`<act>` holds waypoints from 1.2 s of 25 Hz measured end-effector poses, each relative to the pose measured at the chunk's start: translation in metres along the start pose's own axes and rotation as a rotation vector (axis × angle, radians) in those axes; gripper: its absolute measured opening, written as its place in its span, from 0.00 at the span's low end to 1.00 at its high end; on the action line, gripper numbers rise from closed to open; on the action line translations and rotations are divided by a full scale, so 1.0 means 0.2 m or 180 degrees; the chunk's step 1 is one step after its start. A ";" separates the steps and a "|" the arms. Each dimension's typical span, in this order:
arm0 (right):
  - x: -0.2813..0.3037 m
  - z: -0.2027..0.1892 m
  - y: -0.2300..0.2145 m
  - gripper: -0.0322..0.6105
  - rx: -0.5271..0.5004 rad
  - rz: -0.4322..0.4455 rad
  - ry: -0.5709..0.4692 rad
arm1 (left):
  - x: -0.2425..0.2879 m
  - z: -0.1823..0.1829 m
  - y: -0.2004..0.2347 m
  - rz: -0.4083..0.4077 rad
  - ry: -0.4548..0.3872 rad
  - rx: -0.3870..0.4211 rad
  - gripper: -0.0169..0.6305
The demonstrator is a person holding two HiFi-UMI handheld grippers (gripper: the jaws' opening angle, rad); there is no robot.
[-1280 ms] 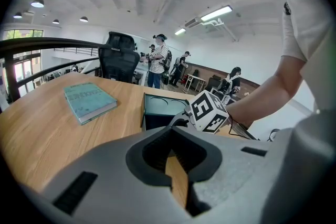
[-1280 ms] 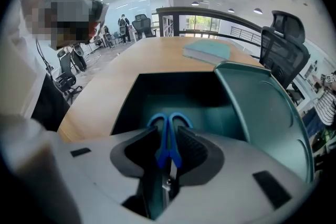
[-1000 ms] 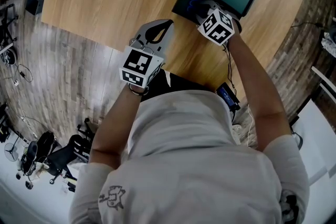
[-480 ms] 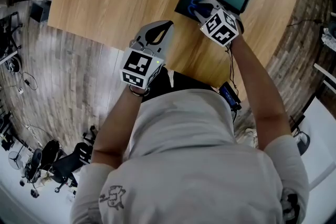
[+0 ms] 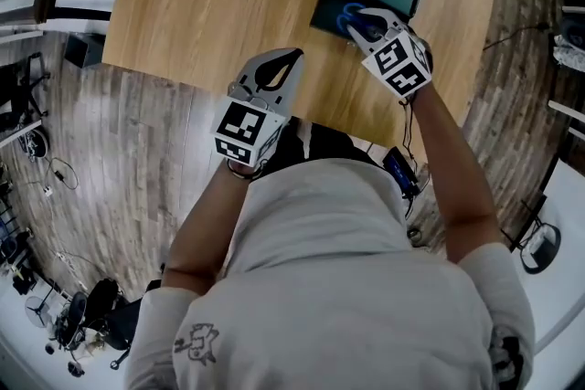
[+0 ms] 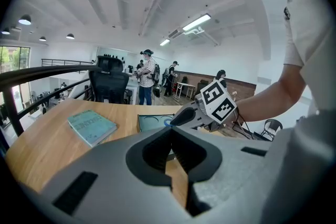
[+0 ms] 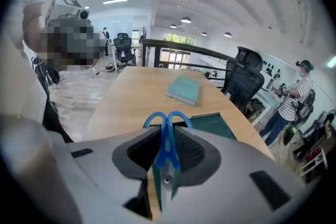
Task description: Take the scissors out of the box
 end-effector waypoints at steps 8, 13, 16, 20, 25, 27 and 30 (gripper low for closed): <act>-0.27 0.19 0.21 0.19 0.0458 -0.0315 -0.0419 | -0.20 0.09 -0.09 -0.0233 -0.0121 0.0210 0.03; -0.40 0.26 0.34 0.19 0.0561 -0.0552 -0.0601 | -0.29 0.12 -0.14 -0.0414 -0.0190 0.0334 0.03; -0.48 0.28 0.42 0.19 0.0703 -0.0643 -0.0721 | -0.36 0.12 -0.17 -0.0463 -0.0215 0.0357 0.03; -0.58 0.32 0.52 0.19 0.0928 -0.0736 -0.0931 | -0.44 0.13 -0.20 -0.0595 -0.0256 0.0386 0.03; -0.70 0.34 0.61 0.19 0.1054 -0.0897 -0.1070 | -0.54 0.15 -0.23 -0.0723 -0.0292 0.0403 0.03; -0.75 0.35 0.64 0.19 0.1098 -0.0974 -0.1114 | -0.57 0.16 -0.24 -0.0761 -0.0302 0.0414 0.03; -0.85 0.34 0.68 0.19 0.1133 -0.1099 -0.1166 | -0.61 0.18 -0.28 -0.0827 -0.0314 0.0471 0.04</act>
Point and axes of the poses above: the fingertips, and each gripper's own axes: x forward along the fingers, y to its left, z out of its top, the point moved 4 cm from there along -x, backward along the fingers, and after that the axes turned 8 degrees about -y, right-handed, at the moved point
